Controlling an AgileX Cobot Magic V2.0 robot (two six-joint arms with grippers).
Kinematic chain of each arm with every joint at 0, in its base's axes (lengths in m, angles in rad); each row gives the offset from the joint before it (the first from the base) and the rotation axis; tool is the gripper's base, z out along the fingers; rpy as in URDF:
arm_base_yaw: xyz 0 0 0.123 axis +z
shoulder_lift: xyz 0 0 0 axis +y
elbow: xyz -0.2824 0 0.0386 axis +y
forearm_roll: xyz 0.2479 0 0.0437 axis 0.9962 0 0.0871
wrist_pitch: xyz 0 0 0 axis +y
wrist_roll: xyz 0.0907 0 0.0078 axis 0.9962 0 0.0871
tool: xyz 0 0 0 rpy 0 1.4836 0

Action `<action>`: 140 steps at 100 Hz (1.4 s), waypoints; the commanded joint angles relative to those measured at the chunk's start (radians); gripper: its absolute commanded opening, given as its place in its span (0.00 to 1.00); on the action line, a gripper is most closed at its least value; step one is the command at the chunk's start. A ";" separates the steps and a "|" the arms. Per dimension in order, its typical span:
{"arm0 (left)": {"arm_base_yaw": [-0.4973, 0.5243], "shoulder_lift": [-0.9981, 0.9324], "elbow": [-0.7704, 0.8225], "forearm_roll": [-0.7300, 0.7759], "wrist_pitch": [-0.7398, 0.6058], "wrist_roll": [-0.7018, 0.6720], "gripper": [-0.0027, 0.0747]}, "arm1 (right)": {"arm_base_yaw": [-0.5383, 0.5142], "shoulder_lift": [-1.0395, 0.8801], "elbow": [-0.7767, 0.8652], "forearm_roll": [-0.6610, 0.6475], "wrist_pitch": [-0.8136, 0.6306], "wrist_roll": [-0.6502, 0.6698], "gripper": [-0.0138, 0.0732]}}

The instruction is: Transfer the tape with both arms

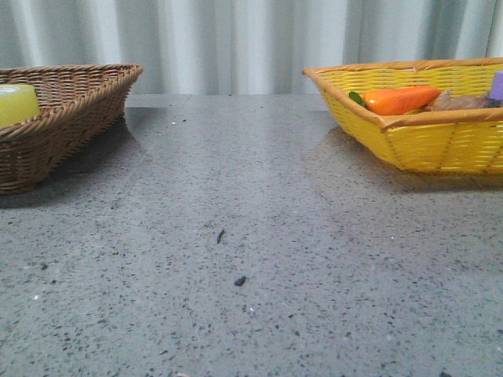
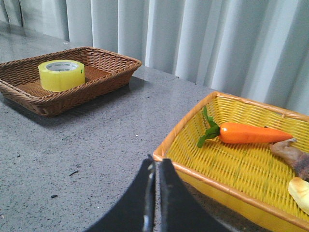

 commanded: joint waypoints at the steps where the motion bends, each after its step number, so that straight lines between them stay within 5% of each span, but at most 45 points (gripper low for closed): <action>1: 0.003 -0.025 0.008 -0.002 -0.056 -0.006 0.01 | -0.002 0.015 -0.024 -0.003 -0.075 -0.006 0.10; 56: 0.003 -0.025 0.008 -0.002 -0.056 -0.006 0.01 | -0.016 0.013 0.020 -0.077 -0.065 -0.003 0.10; 71: 0.003 -0.025 0.008 -0.002 -0.056 -0.006 0.01 | -0.164 -0.011 0.182 -0.103 -0.164 0.129 0.10; 99: 0.003 -0.025 0.008 -0.002 -0.056 -0.006 0.01 | -0.445 -0.132 0.564 -0.056 -0.524 0.131 0.10; 117: 0.003 -0.025 0.008 -0.004 -0.058 -0.006 0.01 | -0.467 -0.168 0.578 -0.056 -0.247 0.131 0.10; 140: 0.003 -0.025 0.008 -0.004 -0.058 -0.006 0.01 | -0.467 -0.168 0.578 -0.056 -0.254 0.131 0.10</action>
